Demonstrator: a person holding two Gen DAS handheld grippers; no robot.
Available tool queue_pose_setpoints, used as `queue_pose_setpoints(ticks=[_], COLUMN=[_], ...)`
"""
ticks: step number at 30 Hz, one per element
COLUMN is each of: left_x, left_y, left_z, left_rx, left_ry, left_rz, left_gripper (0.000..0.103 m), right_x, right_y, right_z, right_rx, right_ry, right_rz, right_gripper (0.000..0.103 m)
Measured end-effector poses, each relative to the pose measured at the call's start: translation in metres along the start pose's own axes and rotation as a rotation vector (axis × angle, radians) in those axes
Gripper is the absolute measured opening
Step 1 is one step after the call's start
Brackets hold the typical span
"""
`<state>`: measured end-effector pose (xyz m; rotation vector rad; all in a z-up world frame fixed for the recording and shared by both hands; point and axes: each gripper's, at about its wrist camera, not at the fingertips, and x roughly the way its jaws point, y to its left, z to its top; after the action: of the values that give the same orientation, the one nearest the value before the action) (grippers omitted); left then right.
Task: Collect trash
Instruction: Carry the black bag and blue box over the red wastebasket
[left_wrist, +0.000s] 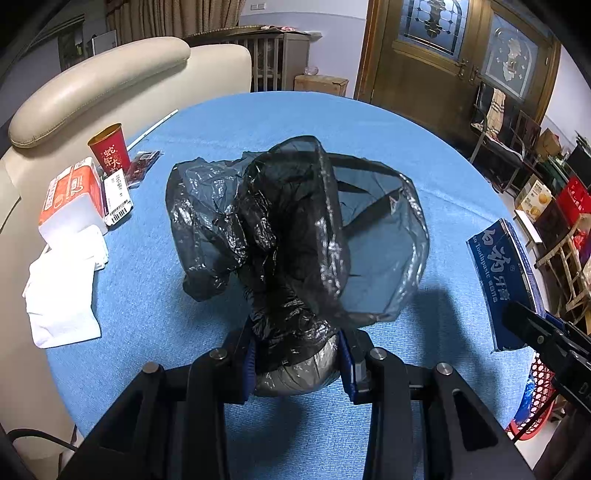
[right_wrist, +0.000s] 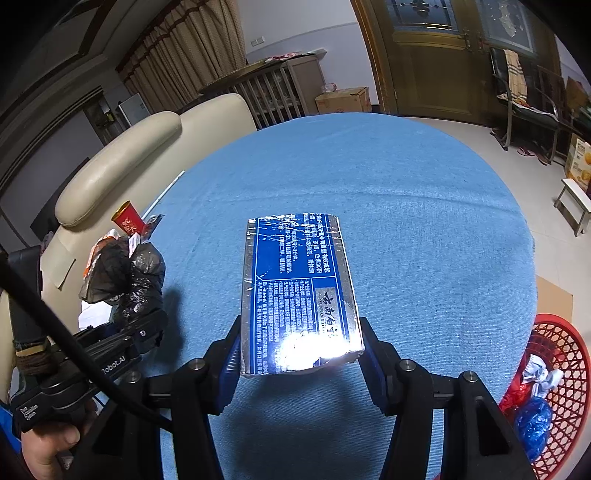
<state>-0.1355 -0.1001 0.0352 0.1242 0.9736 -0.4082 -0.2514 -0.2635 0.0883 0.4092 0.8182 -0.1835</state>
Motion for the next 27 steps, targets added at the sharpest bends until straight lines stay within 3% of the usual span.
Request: queue_pose_setpoints(ticks=[16, 27], left_x=[0.007, 0.012], left_y=[0.006, -0.032], left_z=[0.002, 0.003], left_rx=[-0.005, 0.082], left_ry=[0.017, 0.026], left_rz=[-0.026, -0.077], left_gripper=[0.038, 0.038], right_x=[0.008, 0.000], right_y=[0.005, -0.020], right_z=[-0.005, -0.026], right_rx=[0.000, 0.052], right_ry=[0.025, 0.035], right_rz=[-0.022, -0.031], right_gripper=[0.060, 0.060])
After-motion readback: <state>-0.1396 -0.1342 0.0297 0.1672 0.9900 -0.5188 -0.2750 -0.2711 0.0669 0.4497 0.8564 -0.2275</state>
